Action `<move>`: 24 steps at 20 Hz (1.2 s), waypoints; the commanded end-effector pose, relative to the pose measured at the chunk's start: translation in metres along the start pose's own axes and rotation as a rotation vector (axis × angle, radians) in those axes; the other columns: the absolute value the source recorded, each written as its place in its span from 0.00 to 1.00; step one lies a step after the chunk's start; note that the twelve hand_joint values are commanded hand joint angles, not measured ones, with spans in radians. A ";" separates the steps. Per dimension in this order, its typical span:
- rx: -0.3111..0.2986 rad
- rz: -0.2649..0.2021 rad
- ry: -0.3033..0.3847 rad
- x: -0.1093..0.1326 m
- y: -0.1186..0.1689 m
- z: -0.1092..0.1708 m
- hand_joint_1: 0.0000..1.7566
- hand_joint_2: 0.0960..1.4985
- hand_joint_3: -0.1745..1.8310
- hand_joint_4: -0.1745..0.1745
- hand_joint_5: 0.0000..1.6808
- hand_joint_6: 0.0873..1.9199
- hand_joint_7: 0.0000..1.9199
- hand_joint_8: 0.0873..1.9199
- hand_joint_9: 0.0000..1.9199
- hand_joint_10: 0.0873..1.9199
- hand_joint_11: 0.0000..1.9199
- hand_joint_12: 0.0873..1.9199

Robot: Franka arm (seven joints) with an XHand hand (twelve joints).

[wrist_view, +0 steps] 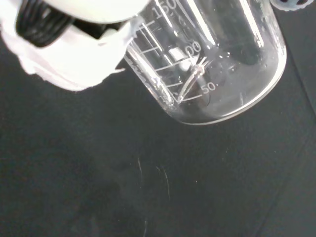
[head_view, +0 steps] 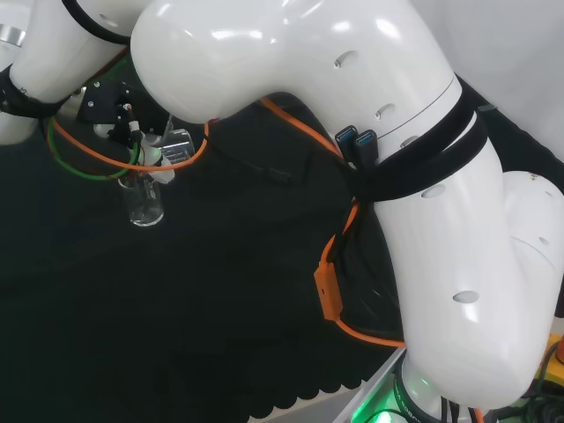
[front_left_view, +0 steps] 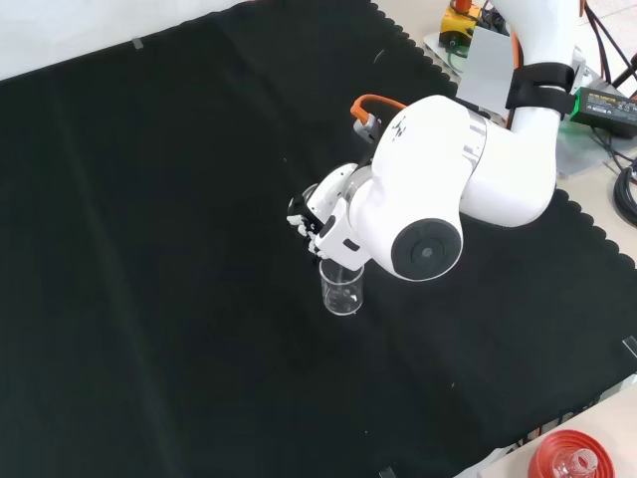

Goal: Pour the water from the handheld beaker into the one on the table.

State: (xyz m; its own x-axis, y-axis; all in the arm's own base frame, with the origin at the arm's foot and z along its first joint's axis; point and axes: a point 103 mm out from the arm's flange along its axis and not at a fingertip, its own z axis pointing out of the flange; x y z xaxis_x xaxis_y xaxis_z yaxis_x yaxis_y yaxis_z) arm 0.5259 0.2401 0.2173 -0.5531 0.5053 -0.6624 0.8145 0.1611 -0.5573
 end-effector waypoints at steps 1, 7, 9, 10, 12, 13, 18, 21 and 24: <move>0.005 -0.001 -0.004 0.001 -0.001 0.000 0.64 0.42 0.39 1.00 0.75 0.33 0.94 0.00 0.86 0.00 0.59 0.45; 0.012 -0.002 -0.015 0.002 -0.002 -0.005 0.64 0.42 0.39 1.00 0.74 0.33 0.94 0.00 0.86 0.00 0.59 0.45; 0.010 -0.002 -0.011 0.001 -0.003 -0.003 0.64 0.42 0.39 1.00 0.74 0.33 0.94 0.00 0.86 0.00 0.59 0.45; 0.014 -0.002 -0.014 0.001 -0.003 -0.004 0.64 0.42 0.39 1.00 0.74 0.33 0.94 0.00 0.86 0.00 0.59 0.45; 0.022 -0.001 -0.022 0.001 -0.003 -0.006 0.64 0.42 0.39 1.00 0.74 0.33 0.94 0.00 0.86 0.00 0.59 0.45; 0.022 -0.001 -0.020 0.001 -0.004 -0.006 0.64 0.42 0.39 1.00 0.74 0.33 0.94 0.00 0.86 0.00 0.59 0.45; 0.027 -0.002 -0.022 0.001 -0.004 -0.007 0.64 0.42 0.39 1.00 0.74 0.33 0.94 0.00 0.86 0.00 0.59 0.45; 0.029 -0.004 -0.027 0.001 -0.004 -0.008 0.64 0.42 0.39 1.00 0.74 0.33 0.94 0.00 0.86 0.00 0.59 0.45; 0.032 -0.005 -0.034 0.002 -0.004 -0.010 0.64 0.42 0.39 1.00 0.74 0.33 0.94 0.00 0.86 0.00 0.59 0.45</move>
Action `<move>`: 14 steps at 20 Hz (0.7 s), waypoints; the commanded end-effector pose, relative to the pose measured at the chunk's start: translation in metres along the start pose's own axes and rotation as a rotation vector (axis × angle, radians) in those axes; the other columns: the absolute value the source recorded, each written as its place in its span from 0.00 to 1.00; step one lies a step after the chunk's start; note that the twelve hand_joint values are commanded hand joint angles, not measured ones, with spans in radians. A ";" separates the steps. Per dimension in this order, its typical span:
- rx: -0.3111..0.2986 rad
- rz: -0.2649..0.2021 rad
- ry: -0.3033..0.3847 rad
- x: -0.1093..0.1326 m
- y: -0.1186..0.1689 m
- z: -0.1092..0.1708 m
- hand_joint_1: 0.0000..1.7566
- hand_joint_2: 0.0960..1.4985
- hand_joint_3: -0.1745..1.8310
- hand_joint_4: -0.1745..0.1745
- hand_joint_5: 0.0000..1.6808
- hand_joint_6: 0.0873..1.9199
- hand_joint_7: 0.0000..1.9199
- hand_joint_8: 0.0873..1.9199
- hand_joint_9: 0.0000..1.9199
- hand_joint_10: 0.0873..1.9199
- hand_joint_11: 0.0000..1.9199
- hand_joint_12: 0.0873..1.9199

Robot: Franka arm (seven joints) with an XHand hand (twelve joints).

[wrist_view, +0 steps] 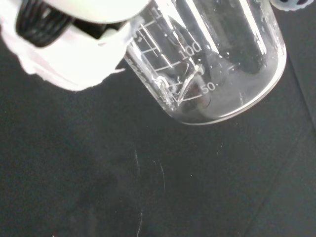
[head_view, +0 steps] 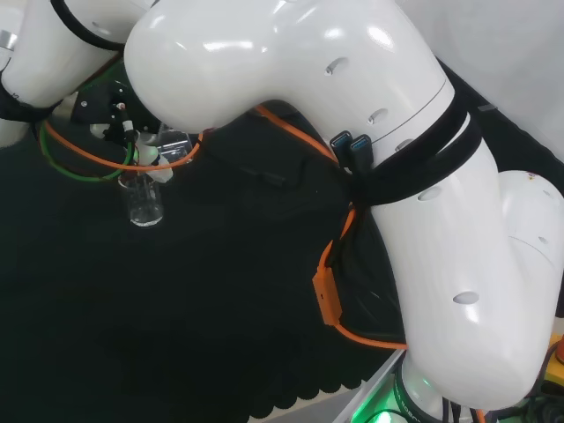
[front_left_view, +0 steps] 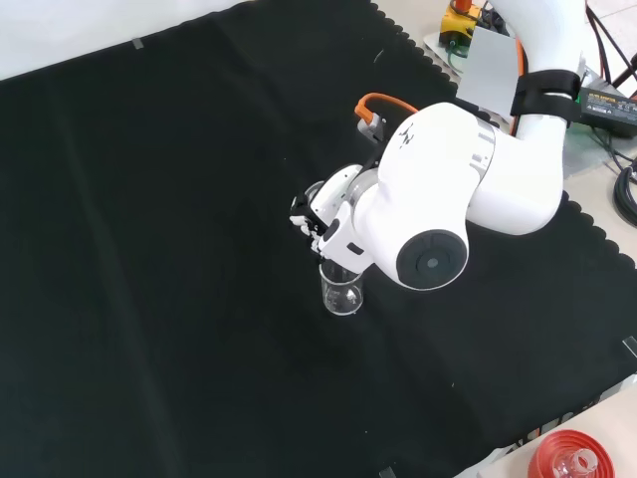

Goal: Pour the water from the handheld beaker into the one on the table.

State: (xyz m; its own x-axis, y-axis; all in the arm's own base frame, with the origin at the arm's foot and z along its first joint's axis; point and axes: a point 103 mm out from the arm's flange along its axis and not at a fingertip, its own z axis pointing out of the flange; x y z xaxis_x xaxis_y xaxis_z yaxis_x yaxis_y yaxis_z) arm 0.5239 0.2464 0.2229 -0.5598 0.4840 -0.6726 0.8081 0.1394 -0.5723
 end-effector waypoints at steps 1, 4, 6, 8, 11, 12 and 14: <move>0.006 -0.002 -0.011 0.001 0.000 -0.002 0.64 0.42 0.39 1.00 0.74 0.33 0.94 0.00 0.86 0.00 0.59 0.45; 0.001 -0.001 -0.004 0.001 -0.001 -0.001 0.64 0.42 0.39 1.00 0.74 0.33 0.94 0.00 0.86 0.00 0.59 0.45; 0.001 0.000 -0.004 0.001 -0.001 -0.001 0.64 0.42 0.39 1.00 0.74 0.33 0.94 0.00 0.86 0.00 0.59 0.45; 0.002 0.000 -0.005 0.001 -0.001 -0.001 0.64 0.42 0.39 1.00 0.74 0.33 0.94 0.00 0.86 0.00 0.59 0.45; 0.011 0.004 0.002 0.001 -0.002 -0.002 0.64 0.42 0.39 1.00 0.74 0.33 0.94 0.00 0.86 0.00 0.59 0.45; 0.012 0.004 0.006 0.002 -0.002 -0.003 0.64 0.42 0.39 1.00 0.74 0.33 0.94 0.00 0.86 0.00 0.59 0.45; 0.013 0.003 0.007 0.003 -0.004 -0.006 0.64 0.42 0.39 1.00 0.74 0.33 0.94 0.00 0.86 0.00 0.59 0.45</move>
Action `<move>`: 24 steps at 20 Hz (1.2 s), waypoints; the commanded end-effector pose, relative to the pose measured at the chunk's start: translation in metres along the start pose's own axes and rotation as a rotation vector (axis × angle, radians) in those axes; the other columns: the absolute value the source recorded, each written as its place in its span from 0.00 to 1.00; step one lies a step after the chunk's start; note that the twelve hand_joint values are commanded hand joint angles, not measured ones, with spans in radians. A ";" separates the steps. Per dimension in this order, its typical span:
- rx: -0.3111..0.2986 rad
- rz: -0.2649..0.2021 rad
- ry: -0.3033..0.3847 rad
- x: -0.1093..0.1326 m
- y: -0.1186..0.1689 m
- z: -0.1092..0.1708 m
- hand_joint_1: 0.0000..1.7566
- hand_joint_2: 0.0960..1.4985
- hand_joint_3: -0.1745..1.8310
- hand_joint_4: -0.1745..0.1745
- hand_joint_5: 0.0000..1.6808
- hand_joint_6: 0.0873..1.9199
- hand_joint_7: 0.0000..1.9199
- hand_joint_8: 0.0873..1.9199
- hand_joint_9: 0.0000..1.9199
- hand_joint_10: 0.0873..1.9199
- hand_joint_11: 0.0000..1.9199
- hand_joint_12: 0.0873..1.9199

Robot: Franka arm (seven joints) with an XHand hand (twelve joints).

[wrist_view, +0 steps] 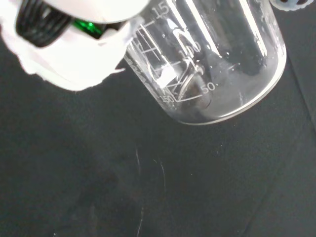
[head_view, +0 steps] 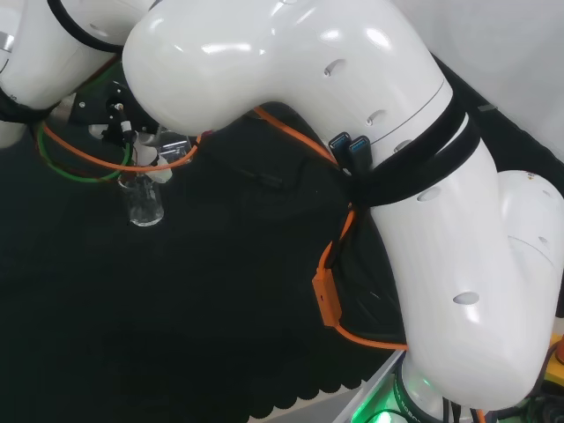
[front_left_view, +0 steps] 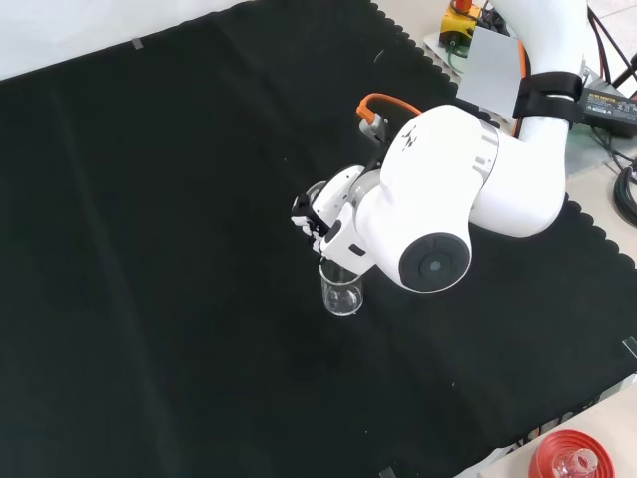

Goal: Pour the water from the handheld beaker into the one on the table.

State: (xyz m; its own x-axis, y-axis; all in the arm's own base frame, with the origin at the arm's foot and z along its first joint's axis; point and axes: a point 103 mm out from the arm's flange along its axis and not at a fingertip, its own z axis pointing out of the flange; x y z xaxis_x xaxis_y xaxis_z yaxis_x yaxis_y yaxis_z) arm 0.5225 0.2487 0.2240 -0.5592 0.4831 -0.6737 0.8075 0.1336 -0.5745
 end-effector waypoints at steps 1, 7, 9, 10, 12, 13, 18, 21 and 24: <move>0.006 0.000 0.010 0.002 -0.003 -0.005 0.64 0.42 0.39 1.00 0.74 0.33 0.94 0.00 0.86 0.00 0.59 0.44; 0.005 0.000 -0.005 0.001 -0.005 -0.006 0.64 0.42 0.39 1.00 0.74 0.33 0.94 0.00 0.86 0.00 0.59 0.44; 0.005 0.002 -0.008 0.001 -0.005 -0.006 0.64 0.42 0.39 1.00 0.74 0.33 0.94 0.00 0.86 0.00 0.59 0.44; 0.005 0.002 -0.009 0.001 -0.005 -0.007 0.64 0.42 0.39 1.00 0.74 0.33 0.94 0.00 0.86 0.00 0.59 0.44; 0.006 0.003 -0.012 0.001 -0.005 -0.007 0.64 0.42 0.39 1.00 0.74 0.33 0.94 0.00 0.86 0.00 0.59 0.44; 0.006 0.004 -0.014 0.001 -0.005 -0.007 0.64 0.42 0.39 1.00 0.74 0.33 0.94 0.00 0.86 0.00 0.59 0.44; 0.007 0.002 -0.016 0.002 -0.005 -0.008 0.64 0.42 0.39 1.00 0.74 0.34 0.94 0.00 0.86 0.00 0.59 0.44; 0.005 0.000 -0.016 0.002 -0.005 -0.009 0.64 0.42 0.39 1.00 0.74 0.34 0.94 0.00 0.86 0.00 0.59 0.44; 0.003 -0.002 -0.014 0.001 -0.006 -0.008 0.64 0.42 0.39 1.00 0.74 0.34 0.94 0.00 0.86 0.00 0.59 0.44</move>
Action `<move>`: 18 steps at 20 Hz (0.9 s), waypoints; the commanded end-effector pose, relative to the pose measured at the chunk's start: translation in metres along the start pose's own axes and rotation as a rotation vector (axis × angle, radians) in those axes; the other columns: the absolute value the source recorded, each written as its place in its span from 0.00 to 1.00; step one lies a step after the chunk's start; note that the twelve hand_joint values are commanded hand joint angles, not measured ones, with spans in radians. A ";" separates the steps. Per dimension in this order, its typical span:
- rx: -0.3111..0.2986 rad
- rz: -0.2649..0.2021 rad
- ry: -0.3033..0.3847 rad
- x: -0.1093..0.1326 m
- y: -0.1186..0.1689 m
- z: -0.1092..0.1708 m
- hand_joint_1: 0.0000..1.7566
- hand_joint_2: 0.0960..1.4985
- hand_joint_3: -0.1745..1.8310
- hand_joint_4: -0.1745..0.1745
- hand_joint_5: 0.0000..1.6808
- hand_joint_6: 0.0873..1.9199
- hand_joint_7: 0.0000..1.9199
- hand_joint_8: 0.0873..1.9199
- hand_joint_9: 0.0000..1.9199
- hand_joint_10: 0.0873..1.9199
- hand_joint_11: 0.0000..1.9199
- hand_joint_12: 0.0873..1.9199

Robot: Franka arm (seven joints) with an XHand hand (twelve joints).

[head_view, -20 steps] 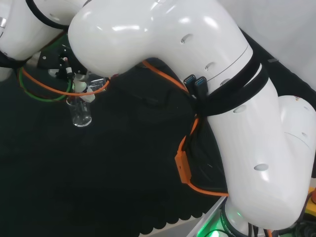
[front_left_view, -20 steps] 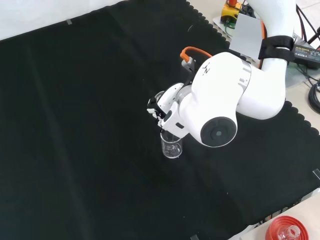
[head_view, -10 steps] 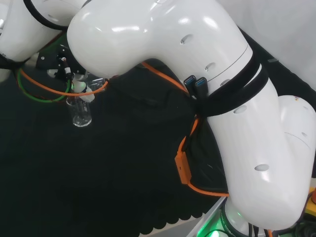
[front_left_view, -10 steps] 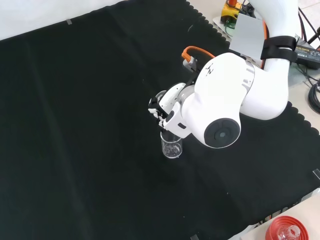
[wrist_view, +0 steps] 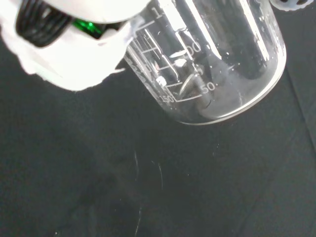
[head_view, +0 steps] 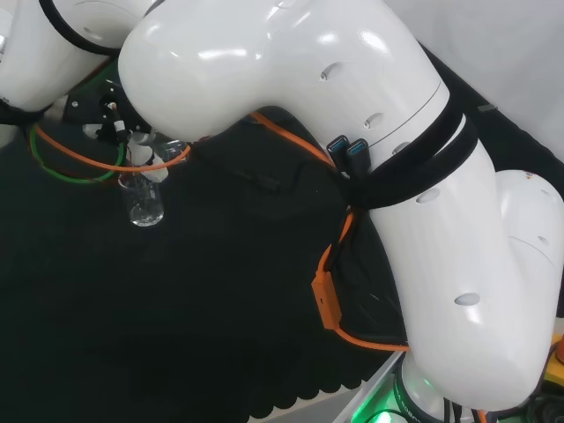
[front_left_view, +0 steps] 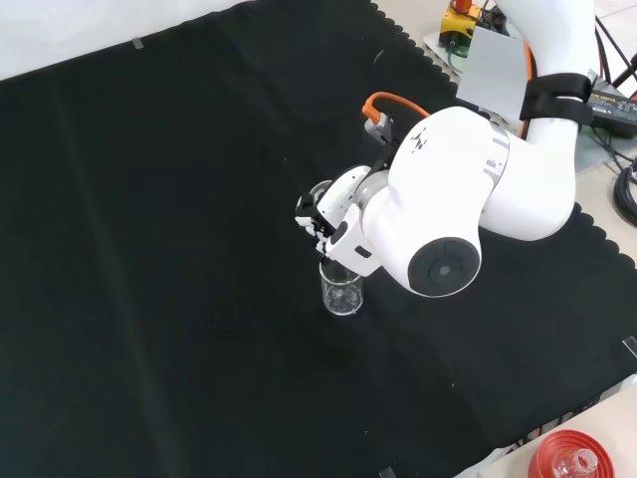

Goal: Pour the water from the handheld beaker into the one on the table.

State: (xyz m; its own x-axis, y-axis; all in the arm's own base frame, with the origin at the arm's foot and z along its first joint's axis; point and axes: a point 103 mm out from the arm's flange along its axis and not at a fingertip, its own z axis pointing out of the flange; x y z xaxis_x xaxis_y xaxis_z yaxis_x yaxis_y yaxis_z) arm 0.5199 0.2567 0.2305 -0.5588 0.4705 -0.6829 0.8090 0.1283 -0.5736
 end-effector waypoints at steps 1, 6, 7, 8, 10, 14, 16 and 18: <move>0.001 -0.006 -0.003 0.000 -0.001 0.001 0.64 0.42 0.39 1.00 0.74 0.34 0.94 0.00 0.86 0.00 0.59 0.44; 0.012 -0.002 -0.024 0.002 0.000 -0.002 0.63 0.42 0.39 1.00 0.74 0.34 0.94 0.00 0.86 0.00 0.59 0.44; 0.014 -0.002 -0.025 0.003 0.000 -0.003 0.63 0.42 0.39 1.00 0.74 0.34 0.94 0.00 0.86 0.00 0.59 0.44; 0.015 -0.002 -0.026 0.003 0.000 -0.003 0.63 0.42 0.39 1.00 0.74 0.34 0.94 0.00 0.86 0.00 0.59 0.44; 0.017 -0.003 -0.027 0.003 0.000 -0.003 0.63 0.42 0.39 1.00 0.74 0.34 0.94 0.00 0.86 0.00 0.59 0.44; 0.021 -0.002 -0.034 0.003 0.001 -0.003 0.63 0.42 0.39 1.00 0.74 0.34 0.94 0.00 0.86 0.00 0.59 0.44; 0.021 0.000 -0.036 0.002 0.001 -0.003 0.63 0.42 0.39 1.00 0.74 0.34 0.94 0.00 0.86 0.00 0.59 0.44; 0.018 0.002 -0.033 0.001 0.000 -0.002 0.63 0.42 0.39 1.00 0.74 0.34 0.94 0.00 0.86 0.00 0.59 0.44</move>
State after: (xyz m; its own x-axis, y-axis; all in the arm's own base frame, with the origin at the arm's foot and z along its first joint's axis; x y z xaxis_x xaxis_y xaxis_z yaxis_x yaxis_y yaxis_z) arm 0.5200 0.2611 0.2300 -0.5649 0.4424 -0.6966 0.8053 0.1115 -0.5823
